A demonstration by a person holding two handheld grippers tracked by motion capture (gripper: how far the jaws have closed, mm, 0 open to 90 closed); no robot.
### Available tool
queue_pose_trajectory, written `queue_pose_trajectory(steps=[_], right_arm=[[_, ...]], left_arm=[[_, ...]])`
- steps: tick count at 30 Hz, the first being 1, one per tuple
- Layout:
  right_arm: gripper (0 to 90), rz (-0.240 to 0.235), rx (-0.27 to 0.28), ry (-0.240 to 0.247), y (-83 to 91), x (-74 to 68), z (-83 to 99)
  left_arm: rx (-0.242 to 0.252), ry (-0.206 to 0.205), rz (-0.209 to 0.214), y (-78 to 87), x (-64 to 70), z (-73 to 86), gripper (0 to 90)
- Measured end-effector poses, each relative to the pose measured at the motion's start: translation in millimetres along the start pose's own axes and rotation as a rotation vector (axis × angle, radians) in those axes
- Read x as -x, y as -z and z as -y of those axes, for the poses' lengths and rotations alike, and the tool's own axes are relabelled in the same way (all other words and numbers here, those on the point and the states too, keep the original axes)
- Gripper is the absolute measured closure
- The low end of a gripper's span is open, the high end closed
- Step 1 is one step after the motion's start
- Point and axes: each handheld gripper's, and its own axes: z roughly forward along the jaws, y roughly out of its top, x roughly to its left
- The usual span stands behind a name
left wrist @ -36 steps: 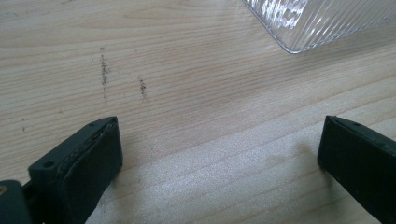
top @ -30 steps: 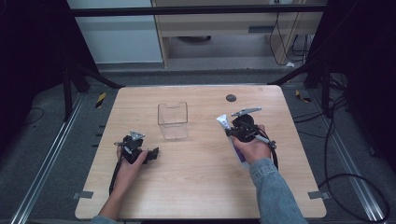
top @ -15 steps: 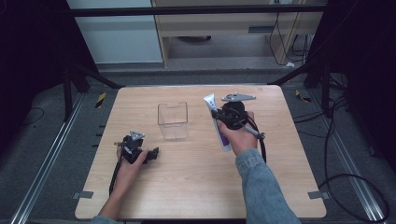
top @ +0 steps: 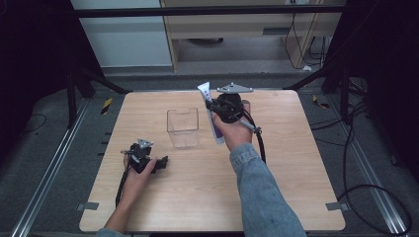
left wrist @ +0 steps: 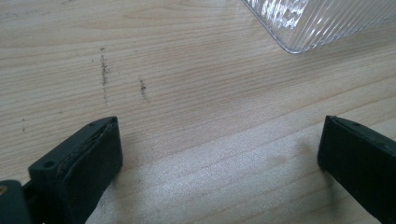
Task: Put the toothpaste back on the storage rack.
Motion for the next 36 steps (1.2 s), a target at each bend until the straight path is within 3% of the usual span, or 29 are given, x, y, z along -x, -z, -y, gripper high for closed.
queue_pose_trajectory(steps=[13,36], right_arm=[[79.7,0.007,0.046,-0.019,-18.7,-9.3,-13.7],[79.6,-0.039,0.105,-0.007,-47.9,-32.2,-43.1]], left_arm=[[0.000,-0.001,0.000,0.0,-0.1,0.0,0.0],[0.000,-0.002,0.000,0.0,-0.1,0.0,0.0]])
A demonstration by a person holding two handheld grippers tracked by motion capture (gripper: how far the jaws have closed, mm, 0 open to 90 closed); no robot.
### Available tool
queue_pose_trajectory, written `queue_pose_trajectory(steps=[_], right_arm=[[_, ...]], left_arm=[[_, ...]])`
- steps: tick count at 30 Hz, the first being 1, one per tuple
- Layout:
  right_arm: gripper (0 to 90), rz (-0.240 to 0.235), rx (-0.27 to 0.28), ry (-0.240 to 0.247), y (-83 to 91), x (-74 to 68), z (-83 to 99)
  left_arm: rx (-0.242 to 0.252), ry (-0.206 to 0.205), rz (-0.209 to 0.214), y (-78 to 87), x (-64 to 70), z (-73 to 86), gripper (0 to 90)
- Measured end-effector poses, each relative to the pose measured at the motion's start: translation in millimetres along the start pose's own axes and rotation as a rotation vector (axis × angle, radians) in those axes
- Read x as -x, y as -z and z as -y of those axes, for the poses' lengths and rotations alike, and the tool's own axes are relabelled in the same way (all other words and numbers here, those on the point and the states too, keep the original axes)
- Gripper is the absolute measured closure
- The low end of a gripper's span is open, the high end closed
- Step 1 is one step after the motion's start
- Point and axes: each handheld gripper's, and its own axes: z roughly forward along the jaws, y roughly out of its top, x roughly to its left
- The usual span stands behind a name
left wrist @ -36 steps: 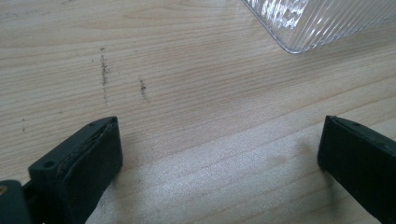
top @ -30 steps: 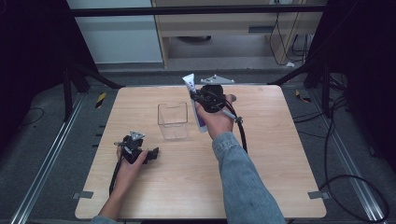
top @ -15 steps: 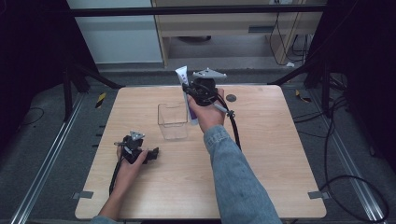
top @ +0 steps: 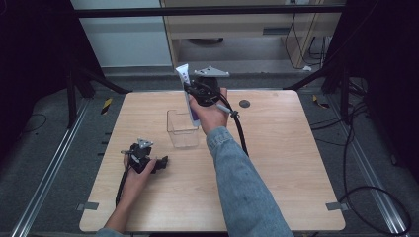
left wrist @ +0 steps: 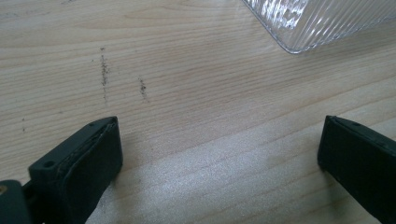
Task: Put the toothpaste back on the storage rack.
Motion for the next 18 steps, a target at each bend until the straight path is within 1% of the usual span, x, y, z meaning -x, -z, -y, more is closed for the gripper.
queue_pose_trajectory(steps=[6,8,11,12,14,18], right_arm=[[79.6,-0.006,0.013,-0.008,-7.9,-2.9,-3.2],[79.6,-0.010,0.018,0.001,-13.4,-3.7,-4.7],[79.6,-0.008,0.022,0.007,-17.0,-5.2,-5.3],[79.6,-0.013,0.037,0.005,-19.8,-6.5,-5.4],[79.6,-0.013,0.045,0.003,-21.3,-7.3,-5.1],[79.6,0.003,0.059,0.005,-29.6,-10.8,-1.5]], left_arm=[[-0.001,0.000,0.001,0.1,0.0,-0.1,0.0],[-0.001,-0.001,0.001,0.0,-0.1,-0.1,0.0],[-0.001,-0.001,0.000,0.0,0.0,-0.1,0.0],[-0.001,-0.001,0.001,0.1,-0.1,0.0,0.0],[-0.001,-0.001,0.001,0.1,0.0,0.0,0.0],[-0.001,-0.001,0.001,0.1,-0.1,0.0,0.0]])
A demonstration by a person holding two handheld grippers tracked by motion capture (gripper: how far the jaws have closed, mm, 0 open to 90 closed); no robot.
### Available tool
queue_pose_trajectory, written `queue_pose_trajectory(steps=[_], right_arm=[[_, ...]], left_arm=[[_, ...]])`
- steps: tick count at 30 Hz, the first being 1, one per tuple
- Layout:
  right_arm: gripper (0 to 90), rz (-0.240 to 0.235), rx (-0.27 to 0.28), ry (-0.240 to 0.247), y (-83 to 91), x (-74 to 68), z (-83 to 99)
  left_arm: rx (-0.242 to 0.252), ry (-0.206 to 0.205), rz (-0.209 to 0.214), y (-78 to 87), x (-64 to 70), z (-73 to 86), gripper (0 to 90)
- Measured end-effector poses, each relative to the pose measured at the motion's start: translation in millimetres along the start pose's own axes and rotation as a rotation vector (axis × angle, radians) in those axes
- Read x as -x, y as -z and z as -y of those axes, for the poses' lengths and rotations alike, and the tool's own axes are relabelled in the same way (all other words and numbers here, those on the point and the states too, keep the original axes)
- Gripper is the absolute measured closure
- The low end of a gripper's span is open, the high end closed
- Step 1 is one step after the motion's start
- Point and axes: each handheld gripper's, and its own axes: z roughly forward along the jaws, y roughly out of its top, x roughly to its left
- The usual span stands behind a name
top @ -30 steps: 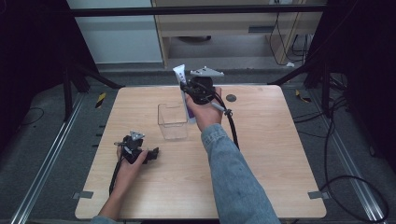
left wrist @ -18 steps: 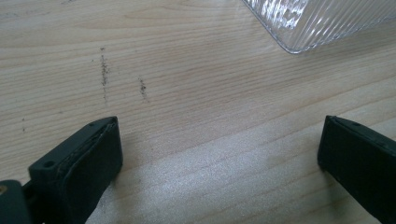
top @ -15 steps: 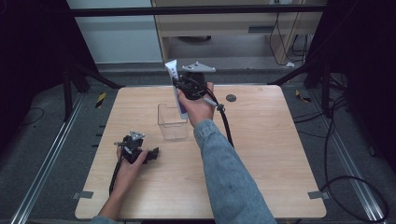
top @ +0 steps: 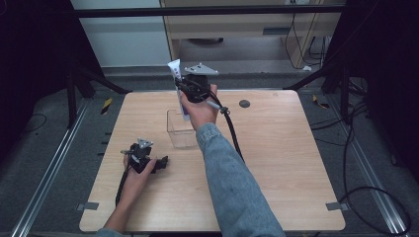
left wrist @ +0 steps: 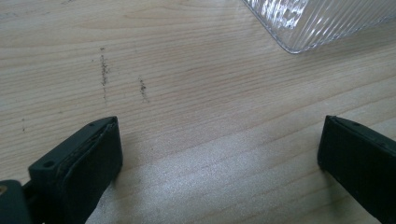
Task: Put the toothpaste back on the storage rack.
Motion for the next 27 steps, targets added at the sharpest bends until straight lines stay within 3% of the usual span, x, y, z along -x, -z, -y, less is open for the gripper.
queue_pose_trajectory(steps=[19,27], right_arm=[[79.5,-0.001,0.023,0.009,-17.1,-9.1,18.1],[79.5,-0.005,0.027,0.037,-18.8,-16.0,26.6]], left_arm=[[0.001,-0.002,0.001,-0.1,-0.2,0.0,0.0],[-0.001,-0.002,0.001,0.1,-0.2,-0.1,0.0]])
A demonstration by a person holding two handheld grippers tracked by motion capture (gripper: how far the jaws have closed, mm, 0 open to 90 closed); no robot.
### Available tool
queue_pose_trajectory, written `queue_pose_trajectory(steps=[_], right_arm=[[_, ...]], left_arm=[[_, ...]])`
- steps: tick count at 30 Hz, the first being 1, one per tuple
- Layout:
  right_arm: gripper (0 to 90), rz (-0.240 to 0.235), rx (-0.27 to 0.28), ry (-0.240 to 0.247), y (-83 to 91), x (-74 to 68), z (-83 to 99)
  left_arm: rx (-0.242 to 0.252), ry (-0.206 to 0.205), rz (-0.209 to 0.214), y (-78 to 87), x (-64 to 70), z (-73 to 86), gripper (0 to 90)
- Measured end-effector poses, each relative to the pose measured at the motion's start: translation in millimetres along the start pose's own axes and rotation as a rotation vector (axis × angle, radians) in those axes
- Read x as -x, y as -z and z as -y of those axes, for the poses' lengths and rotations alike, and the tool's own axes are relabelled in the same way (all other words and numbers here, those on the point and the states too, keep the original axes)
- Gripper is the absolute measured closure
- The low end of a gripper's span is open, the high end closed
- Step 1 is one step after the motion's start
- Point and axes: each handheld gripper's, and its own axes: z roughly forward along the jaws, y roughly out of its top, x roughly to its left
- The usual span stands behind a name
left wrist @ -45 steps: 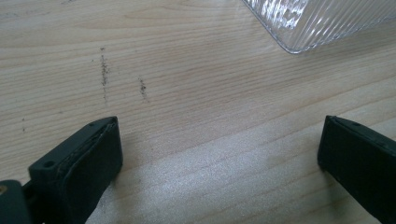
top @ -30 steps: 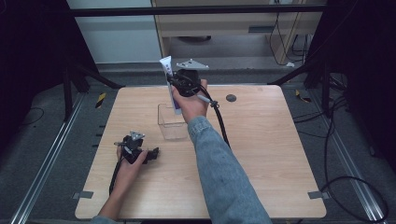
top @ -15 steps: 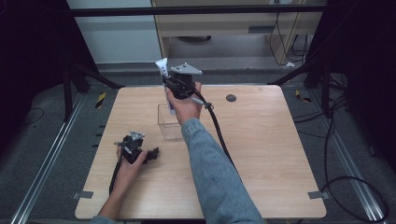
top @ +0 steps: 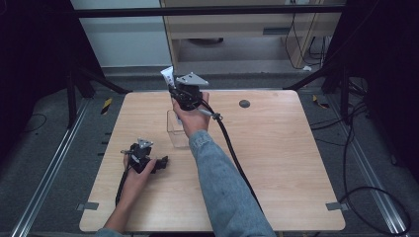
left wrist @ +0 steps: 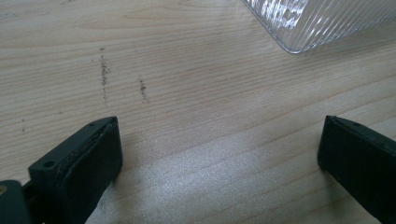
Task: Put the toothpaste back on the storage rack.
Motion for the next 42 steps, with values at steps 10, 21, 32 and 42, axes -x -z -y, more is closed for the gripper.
queue_pose_trajectory(steps=[10,21,32,42], right_arm=[[79.4,0.001,-0.012,-0.006,-3.5,-0.3,12.2],[79.3,0.001,-0.046,0.002,-11.1,-5.4,36.6],[79.4,0.011,-0.076,0.004,-13.5,-3.0,52.7],[79.4,0.019,-0.095,0.003,-12.9,0.0,59.7]], left_arm=[[0.001,-0.002,0.003,-0.2,-0.3,-0.1,0.0],[0.002,0.000,0.003,-0.3,-0.2,-0.1,0.0],[0.002,0.000,0.003,-0.3,-0.3,0.0,0.0],[0.000,-0.002,0.003,-0.1,-0.4,0.0,0.0]])
